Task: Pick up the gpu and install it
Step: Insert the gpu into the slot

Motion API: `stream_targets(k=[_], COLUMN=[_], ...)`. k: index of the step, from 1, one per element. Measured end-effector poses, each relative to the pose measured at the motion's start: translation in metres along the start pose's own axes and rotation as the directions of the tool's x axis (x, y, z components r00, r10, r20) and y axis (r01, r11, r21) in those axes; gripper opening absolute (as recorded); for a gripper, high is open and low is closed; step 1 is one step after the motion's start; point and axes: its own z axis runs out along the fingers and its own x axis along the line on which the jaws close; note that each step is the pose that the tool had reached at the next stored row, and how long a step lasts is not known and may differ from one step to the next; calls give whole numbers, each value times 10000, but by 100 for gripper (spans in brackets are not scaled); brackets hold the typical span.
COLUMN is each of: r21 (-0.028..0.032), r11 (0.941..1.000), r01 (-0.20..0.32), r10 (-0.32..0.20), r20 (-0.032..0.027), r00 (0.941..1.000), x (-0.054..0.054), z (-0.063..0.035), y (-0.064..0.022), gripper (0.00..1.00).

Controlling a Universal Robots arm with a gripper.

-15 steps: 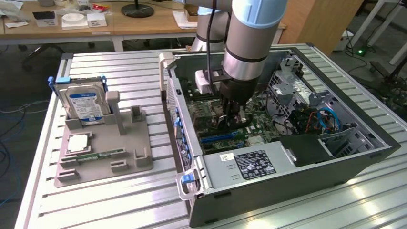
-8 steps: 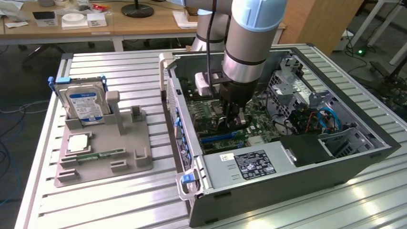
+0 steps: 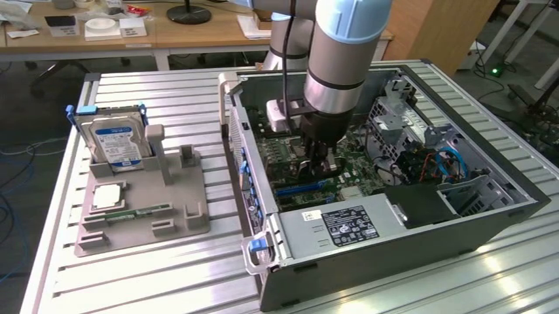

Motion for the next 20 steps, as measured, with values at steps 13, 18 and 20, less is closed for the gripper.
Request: stream_targets(k=[13,18,20], r21=[-1,5,3], r11=[10000,10000,10000], r01=[0,0,1], r10=[0,0,-1], r20=[-2,0,-2], r00=[10000,10000,10000], x=[8,8,12], z=[32,45,48], y=[79,113,115], gripper=[27,27,27])
